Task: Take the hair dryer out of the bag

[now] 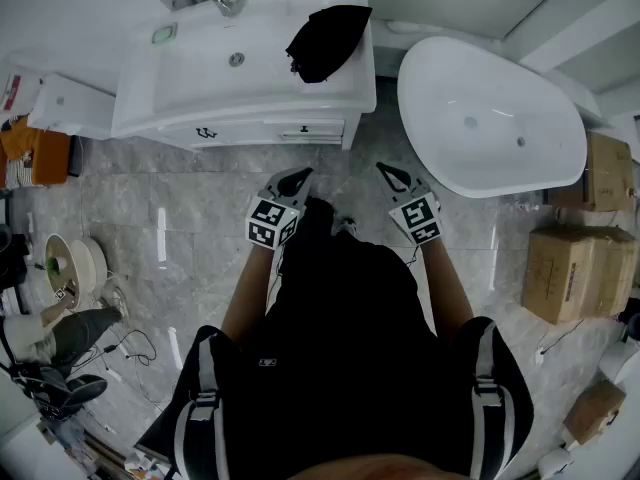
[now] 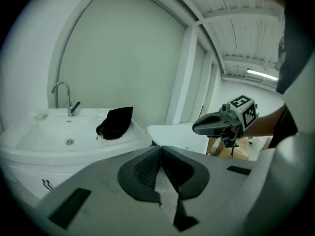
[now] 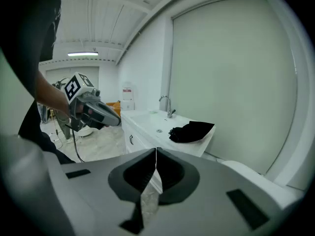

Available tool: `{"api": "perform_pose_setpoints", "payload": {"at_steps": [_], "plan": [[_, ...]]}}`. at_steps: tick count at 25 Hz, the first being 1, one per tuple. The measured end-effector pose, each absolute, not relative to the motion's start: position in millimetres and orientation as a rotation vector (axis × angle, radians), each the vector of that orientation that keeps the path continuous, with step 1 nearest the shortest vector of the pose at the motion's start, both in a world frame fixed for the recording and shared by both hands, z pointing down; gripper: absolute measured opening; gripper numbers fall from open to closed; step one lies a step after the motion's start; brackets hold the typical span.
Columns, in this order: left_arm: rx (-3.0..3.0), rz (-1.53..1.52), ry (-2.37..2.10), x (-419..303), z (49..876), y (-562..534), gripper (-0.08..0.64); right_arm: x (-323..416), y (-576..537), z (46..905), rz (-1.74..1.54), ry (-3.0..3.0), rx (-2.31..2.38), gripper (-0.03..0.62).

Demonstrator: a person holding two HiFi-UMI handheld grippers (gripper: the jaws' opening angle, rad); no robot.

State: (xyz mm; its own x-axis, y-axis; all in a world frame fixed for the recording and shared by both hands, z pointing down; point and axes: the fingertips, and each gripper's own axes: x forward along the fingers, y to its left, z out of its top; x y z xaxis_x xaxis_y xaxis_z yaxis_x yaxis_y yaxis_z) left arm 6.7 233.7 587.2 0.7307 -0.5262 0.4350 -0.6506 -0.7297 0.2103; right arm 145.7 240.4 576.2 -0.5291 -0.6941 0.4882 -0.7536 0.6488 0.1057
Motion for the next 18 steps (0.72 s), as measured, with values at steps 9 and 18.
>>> {"api": "perform_pose_setpoints", "payload": {"at_steps": [9,18], "plan": [[2.582,0.498,-0.911,11,587,239,0.017,145,247,582,0.168,-2.37,1.102,0.06],[2.557,0.495,-0.933,7,593,243,0.017,141,252,590,0.187,-2.378,1.091,0.06]]}}
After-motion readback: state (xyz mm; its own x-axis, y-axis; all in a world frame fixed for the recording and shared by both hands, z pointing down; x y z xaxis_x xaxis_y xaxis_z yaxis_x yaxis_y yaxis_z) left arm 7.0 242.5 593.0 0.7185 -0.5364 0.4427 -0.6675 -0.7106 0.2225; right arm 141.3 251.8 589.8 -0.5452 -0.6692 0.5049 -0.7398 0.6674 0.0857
